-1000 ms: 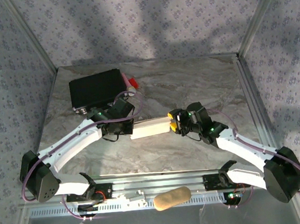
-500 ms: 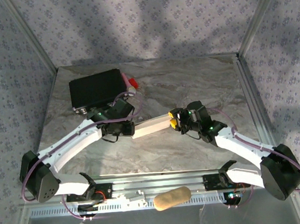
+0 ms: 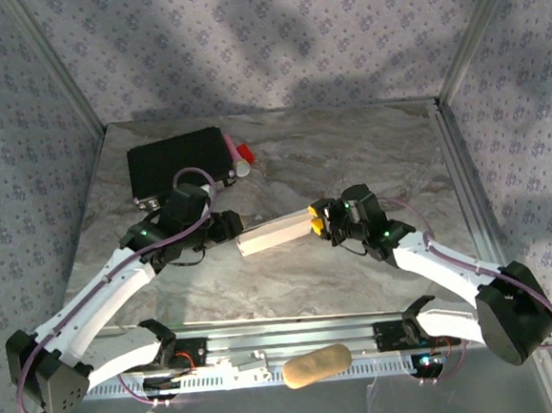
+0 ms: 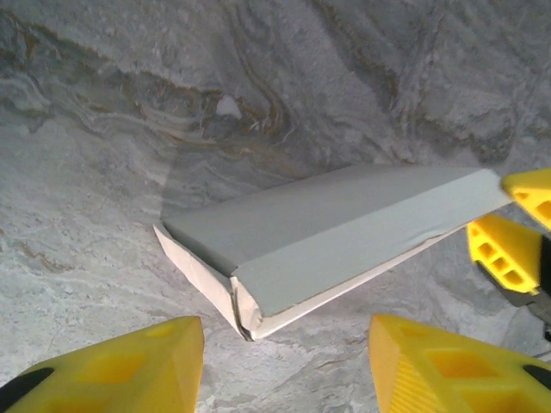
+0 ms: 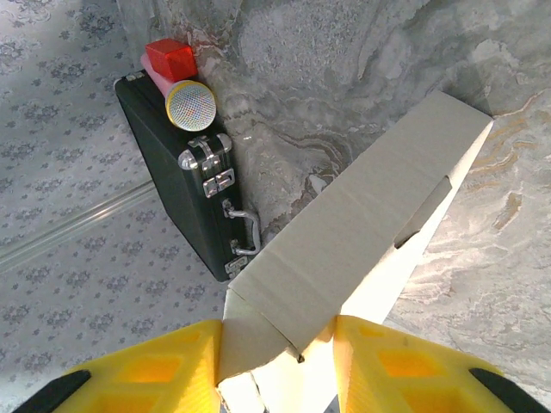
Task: Fold the paper box
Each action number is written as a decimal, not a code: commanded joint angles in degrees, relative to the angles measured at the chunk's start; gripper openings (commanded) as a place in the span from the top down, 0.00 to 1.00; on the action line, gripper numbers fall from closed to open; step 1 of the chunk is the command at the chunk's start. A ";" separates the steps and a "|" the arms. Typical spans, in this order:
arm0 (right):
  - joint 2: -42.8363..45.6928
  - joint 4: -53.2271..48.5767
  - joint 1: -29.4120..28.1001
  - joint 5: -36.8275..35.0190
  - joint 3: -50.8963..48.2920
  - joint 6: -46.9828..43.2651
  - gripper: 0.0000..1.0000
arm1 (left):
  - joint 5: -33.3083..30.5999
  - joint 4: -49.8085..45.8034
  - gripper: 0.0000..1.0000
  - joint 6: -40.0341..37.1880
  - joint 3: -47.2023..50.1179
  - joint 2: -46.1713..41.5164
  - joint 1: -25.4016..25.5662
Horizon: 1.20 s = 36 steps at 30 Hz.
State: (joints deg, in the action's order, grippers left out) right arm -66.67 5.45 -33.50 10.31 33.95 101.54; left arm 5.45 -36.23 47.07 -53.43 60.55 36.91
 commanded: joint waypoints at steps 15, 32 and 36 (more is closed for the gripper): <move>-5.07 -5.75 0.17 -2.57 3.78 -0.99 0.68 | 4.54 14.78 0.48 10.26 9.38 -2.15 -4.13; -6.49 -6.22 0.12 -2.65 4.98 -1.51 0.70 | 7.32 21.70 0.57 15.24 13.88 -1.87 -6.86; -6.88 -6.50 0.18 -2.75 5.21 -1.67 0.71 | 8.25 21.90 0.60 15.25 15.33 -2.46 -6.84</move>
State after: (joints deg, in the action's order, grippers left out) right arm -72.18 4.47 -33.50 9.43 38.76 100.99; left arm 12.16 -16.01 61.65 -39.00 59.31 30.26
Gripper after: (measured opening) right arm 0.297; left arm 0.403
